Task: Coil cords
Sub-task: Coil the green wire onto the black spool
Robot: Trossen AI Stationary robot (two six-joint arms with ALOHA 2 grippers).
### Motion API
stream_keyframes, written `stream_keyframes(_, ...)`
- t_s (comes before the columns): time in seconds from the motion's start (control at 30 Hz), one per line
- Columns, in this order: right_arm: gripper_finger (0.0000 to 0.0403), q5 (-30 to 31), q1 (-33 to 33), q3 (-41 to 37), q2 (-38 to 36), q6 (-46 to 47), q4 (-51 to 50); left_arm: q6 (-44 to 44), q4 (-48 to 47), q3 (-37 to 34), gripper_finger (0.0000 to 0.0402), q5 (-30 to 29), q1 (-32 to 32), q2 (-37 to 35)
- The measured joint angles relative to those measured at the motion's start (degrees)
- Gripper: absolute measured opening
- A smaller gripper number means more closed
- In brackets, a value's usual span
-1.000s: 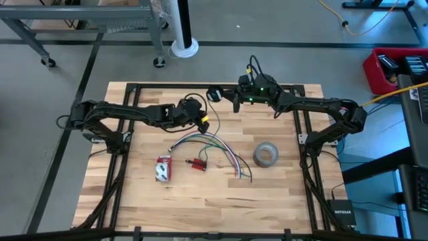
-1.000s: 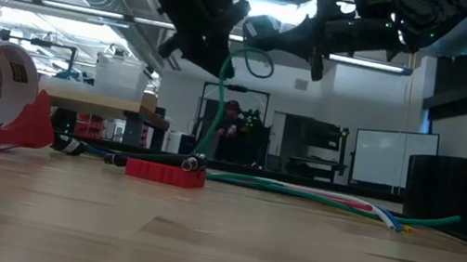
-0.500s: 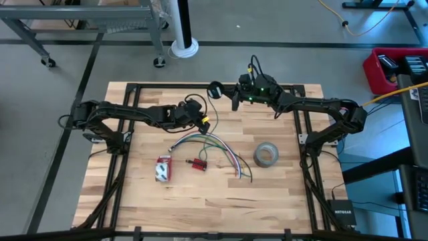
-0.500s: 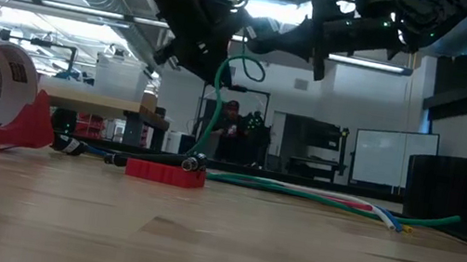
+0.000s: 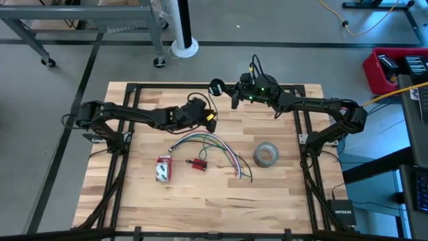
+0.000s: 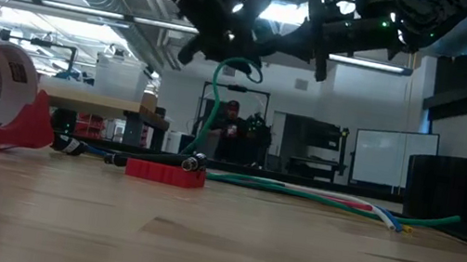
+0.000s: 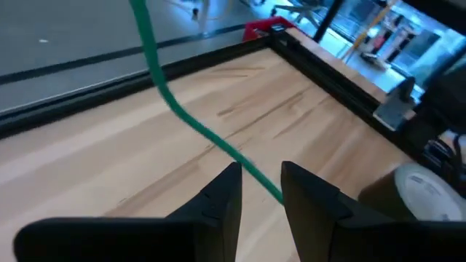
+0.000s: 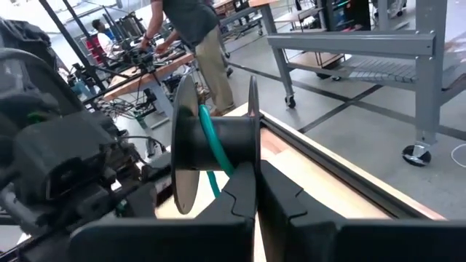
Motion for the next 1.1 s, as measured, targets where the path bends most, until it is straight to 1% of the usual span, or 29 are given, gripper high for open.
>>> stream_keyframes(0.07, 0.0001, 0.0, 0.0, 0.0, 0.0, 0.0, 0.2, -2.8, 0.5, 0.0, 0.0090, -0.9, 0.0, 1.3)
stream_keyframes(0.17, 0.0001, 0.0, 0.0, 0.0, 0.0, -0.1, 0.5, -4.6, 0.5, 0.0, 0.0090, -2.2, 0.0, 3.1)
stream_keyframes(0.27, 0.0001, 0.0, 0.0, 0.0, 0.0, -0.4, 1.0, -4.8, 1.2, 0.0, 0.0090, -3.6, -0.2, 4.4)
stream_keyframes(0.5, 0.0001, 0.0, 0.0, 0.0, 0.0, -1.5, 1.4, -4.2, 3.8, 0.0, 0.0090, -9.6, -1.6, 4.6)
stream_keyframes(0.63, 0.0001, 0.0, 0.0, 0.0, 0.0, -1.5, 1.4, -4.4, 4.5, 0.0, 0.0090, -10.0, -1.5, 4.6)
stream_keyframes(0.83, 0.0001, 0.0, 0.0, 0.0, 0.0, -1.5, 1.4, -4.2, 7.9, 0.0, 0.0090, -10.0, -1.6, 4.6)
stream_keyframes(1.1, 0.0001, 0.0, 0.0, 0.0, 0.0, -1.5, 1.4, -4.5, 7.5, 0.0, 0.0090, -10.0, -2.4, 4.5)
